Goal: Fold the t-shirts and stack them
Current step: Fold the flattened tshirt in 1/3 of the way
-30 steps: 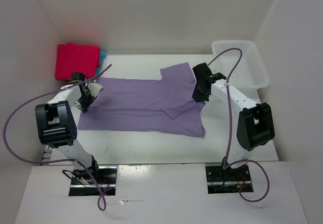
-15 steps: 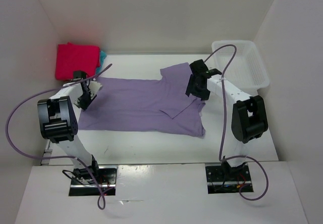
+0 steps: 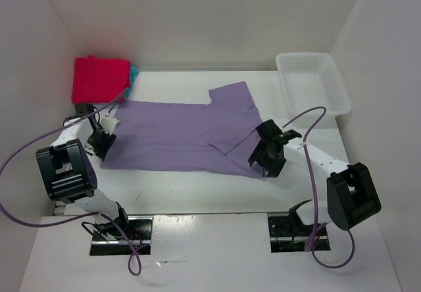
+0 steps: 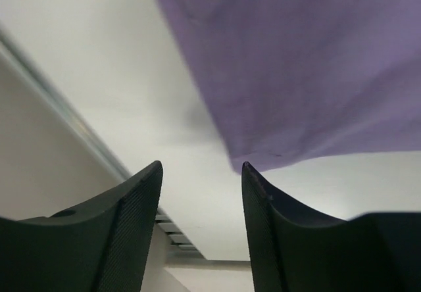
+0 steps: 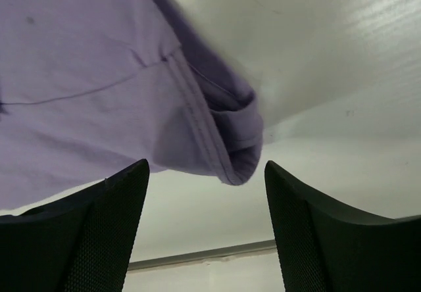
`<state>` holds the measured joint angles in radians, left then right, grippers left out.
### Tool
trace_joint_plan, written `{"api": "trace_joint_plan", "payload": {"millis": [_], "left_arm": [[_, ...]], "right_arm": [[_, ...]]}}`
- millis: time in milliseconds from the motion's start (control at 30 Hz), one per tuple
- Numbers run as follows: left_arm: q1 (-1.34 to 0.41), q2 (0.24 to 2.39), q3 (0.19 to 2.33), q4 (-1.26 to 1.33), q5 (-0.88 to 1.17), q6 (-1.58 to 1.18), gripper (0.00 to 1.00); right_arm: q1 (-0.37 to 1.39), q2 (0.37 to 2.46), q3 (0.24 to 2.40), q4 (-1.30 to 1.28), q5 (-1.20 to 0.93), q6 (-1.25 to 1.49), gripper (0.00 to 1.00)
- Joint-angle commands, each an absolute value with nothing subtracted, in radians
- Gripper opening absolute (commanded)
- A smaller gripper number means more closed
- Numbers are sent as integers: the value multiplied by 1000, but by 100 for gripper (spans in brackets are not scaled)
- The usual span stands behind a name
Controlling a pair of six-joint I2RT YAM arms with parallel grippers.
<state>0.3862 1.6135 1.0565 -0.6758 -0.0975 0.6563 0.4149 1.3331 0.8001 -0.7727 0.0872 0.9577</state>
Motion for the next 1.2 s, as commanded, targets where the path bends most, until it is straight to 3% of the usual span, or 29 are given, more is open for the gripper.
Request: {"api": "trace_joint_plan", "payload": {"millis": [0,267,333,400,433,500,533,667,933,1167], "left_arm": [[382,1641,1037,-723,-20,678,60],[382,1784,1028,-687,0,634,59],[359,1795,1017,-678,9,624,47],[350,1805,996,-666,20,624,34],[336,1805,996,-666,20,624,26],[336,1805,983,-655,20,615,5],[336,1805,974,-655,20,615,0],[359,1761,931,-675,-6,663,0],[387,1501,842,-837,-130,781,0],[397,1463,781,-882,-264,802,0]], "right_arm": [[417,1327,769,-700,55,1039,76],[417,1397,695,-654,34,1048,78],[417,1410,695,-652,34,1048,74],[408,1410,695,-652,43,1048,60],[397,1410,686,-652,43,1048,36],[397,1387,686,-664,61,1058,14],[397,1367,677,-693,61,1074,0],[397,1273,676,-784,94,1123,0],[675,1109,745,-979,169,1354,0],[796,1029,726,-1032,114,1500,1]]}}
